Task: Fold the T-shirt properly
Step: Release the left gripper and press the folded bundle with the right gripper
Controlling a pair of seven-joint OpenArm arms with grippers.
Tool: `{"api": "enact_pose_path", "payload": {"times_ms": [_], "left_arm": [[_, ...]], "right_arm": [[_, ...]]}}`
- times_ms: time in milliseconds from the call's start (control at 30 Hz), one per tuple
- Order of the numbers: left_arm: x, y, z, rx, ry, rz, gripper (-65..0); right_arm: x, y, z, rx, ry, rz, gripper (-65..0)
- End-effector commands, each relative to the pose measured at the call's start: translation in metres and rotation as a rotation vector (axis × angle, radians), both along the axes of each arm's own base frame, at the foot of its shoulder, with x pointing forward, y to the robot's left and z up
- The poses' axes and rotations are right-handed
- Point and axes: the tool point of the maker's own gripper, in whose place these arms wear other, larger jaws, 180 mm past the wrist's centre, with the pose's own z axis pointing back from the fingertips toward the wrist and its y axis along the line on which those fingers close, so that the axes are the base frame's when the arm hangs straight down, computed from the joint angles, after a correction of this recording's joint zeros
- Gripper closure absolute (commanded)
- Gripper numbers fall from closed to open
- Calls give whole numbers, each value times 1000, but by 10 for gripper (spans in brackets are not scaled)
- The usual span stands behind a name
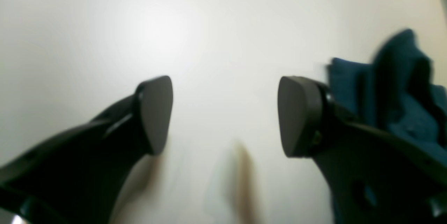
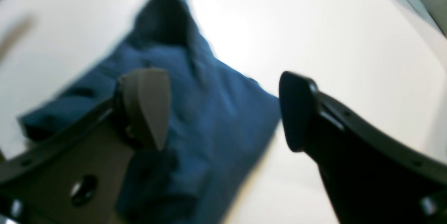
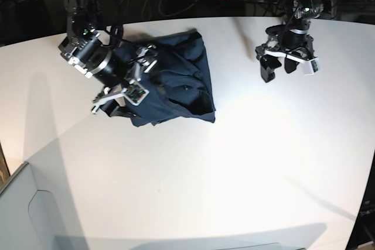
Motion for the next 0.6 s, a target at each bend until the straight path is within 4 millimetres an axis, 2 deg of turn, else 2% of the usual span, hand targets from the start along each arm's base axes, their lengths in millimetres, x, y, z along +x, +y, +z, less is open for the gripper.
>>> {"api": "enact_pose_path", "payload": {"times_ms": [0, 133, 167, 233, 300, 433, 567], "left_arm": [[5, 3, 11, 11, -41, -3, -451], [8, 4, 13, 15, -50, -3, -451], [9, 4, 14, 15, -52, -3, -451], [9, 4, 14, 15, -52, -3, -451], [9, 4, 14, 13, -53, -2, -451], [9, 4, 13, 16, -50, -3, -451], [9, 5, 13, 18, -49, -4, -451]], "right_arm": [[2, -1, 12, 30, -37, -3, -334], [6, -22, 9, 6, -31, -63, -38], [7, -24, 9, 2, -32, -68, 0], [5, -25, 4, 0, -17, -69, -17], [2, -20, -4, 7, 8, -54, -5], [-21, 10, -31, 28, 101, 35, -1], [-53, 44, -42, 32, 158, 168, -1]]}}
